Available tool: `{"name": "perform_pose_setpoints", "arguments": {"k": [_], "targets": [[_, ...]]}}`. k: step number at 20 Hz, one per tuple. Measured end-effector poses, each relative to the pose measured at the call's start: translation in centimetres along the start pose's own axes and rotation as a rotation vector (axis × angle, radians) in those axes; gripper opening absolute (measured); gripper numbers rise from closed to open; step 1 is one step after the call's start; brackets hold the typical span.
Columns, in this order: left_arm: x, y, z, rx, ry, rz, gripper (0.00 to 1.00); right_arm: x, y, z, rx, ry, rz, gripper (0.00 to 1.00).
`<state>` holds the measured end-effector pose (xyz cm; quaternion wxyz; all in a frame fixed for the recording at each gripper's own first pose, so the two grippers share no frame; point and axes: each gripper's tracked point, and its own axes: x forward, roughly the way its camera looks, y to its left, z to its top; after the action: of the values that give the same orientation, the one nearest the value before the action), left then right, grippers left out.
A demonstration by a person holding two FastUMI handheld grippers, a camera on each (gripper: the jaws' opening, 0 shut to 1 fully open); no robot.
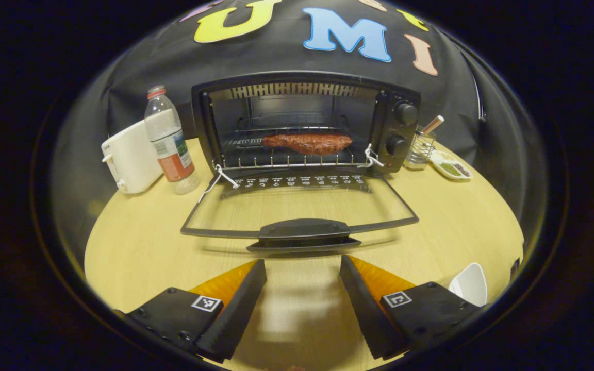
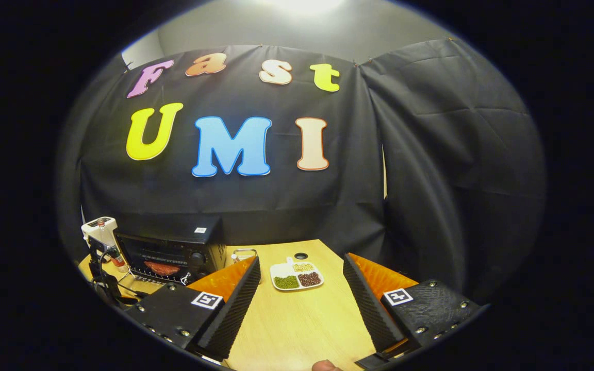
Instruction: Open the electric oven with the left hand, put the food in, and close the electric oven.
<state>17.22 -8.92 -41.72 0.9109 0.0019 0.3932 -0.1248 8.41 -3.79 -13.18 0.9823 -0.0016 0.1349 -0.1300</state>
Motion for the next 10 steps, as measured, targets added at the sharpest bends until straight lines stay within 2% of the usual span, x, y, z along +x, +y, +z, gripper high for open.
{"name": "perform_pose_setpoints", "arguments": {"k": [2, 3, 7, 10], "targets": [[0.6, 0.1, -0.3, -0.001, 0.016, 0.008, 1.00, -0.2, -0.5, -0.3, -0.006, 0.014, -0.009, 0.98], [0.8, 0.3, 0.0, 0.004, 0.011, 0.020, 0.98, -0.4, -0.5, -0.3, -0.005, 0.015, -0.006, 0.98], [1.2, 0.3, 0.1, -0.001, 0.000, 0.018, 1.00, -0.4, -0.2, -0.2, -0.008, 0.021, 0.023, 0.98], [1.1, 0.3, 0.3, -0.008, -0.009, 0.027, 0.98, -0.3, 0.5, -0.3, -0.014, 0.025, 0.053, 0.98]]}}
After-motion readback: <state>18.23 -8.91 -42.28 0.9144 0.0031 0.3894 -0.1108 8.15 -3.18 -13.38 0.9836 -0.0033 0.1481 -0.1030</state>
